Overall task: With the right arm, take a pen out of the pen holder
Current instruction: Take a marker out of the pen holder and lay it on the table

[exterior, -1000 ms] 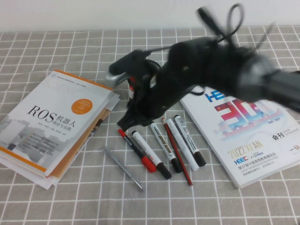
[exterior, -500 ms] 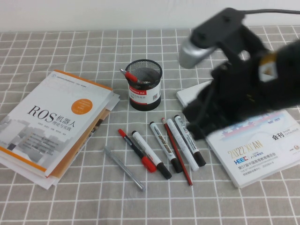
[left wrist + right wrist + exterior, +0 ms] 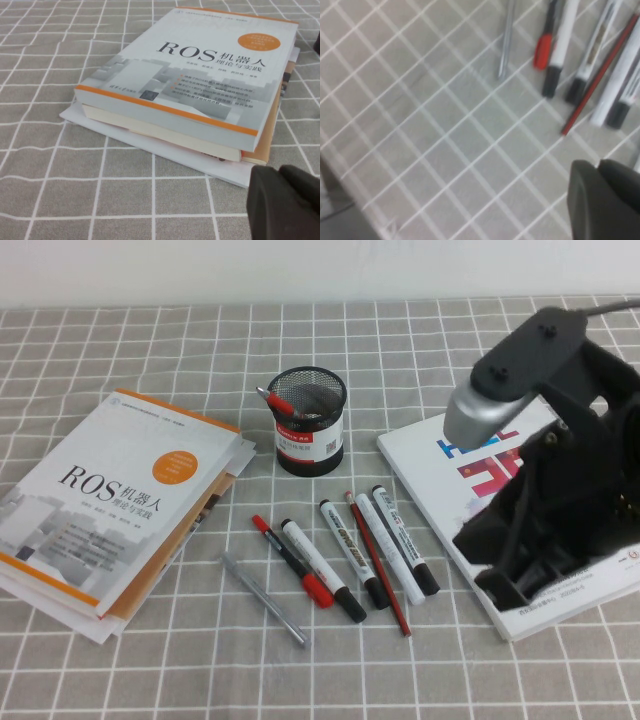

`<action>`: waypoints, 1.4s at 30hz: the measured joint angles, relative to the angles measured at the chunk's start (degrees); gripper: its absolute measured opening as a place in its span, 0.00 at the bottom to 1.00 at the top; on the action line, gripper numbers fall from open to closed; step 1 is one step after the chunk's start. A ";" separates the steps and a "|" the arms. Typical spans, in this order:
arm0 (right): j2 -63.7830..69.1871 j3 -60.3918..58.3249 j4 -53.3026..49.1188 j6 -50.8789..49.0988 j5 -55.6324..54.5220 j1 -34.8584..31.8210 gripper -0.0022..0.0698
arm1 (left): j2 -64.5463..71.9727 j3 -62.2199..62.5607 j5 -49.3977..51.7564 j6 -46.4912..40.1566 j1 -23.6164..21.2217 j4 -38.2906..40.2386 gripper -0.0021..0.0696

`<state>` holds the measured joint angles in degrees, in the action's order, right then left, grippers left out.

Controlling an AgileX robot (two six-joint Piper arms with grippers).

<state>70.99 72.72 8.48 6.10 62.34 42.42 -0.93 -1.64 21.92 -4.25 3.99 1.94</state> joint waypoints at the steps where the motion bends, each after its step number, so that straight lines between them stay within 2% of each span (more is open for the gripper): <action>1: 0.00 -0.01 -0.47 0.00 -0.71 0.00 0.01 | 0.00 0.00 0.00 0.00 0.00 0.00 0.02; 6: -0.62 -2.70 -3.31 0.00 -5.39 -1.26 0.01 | 0.00 0.00 0.00 0.00 0.00 0.00 0.02; 10: -4.96 -9.52 -2.86 0.00 -13.40 -5.81 0.01 | 0.00 0.00 0.00 0.00 0.00 0.00 0.02; 14: -11.94 -21.43 1.53 6.95 -24.78 -12.75 0.01 | 0.00 0.00 0.00 0.00 0.00 0.00 0.02; 18: -18.70 -33.39 10.75 14.97 -32.97 -20.42 0.01 | 0.00 0.00 0.00 0.00 0.00 0.00 0.02; 22: -28.11 -44.74 19.31 17.15 -39.27 -29.70 0.01 | 0.00 0.00 0.00 0.00 0.00 0.00 0.02; 26: -38.48 -53.14 21.77 17.43 -42.81 -36.47 0.01 | 0.00 0.00 0.00 0.00 0.00 0.00 0.02; 33: -54.74 -62.10 22.54 17.51 -45.48 -40.05 0.01 | 0.00 0.00 0.00 0.00 0.00 0.00 0.02; 42: -68.94 -71.59 20.45 17.65 -50.89 -43.95 0.01 | 0.00 0.00 0.00 0.00 0.00 0.00 0.02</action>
<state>2.05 1.13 28.93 23.76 11.44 -1.54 -0.93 -1.64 21.92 -4.25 3.99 1.94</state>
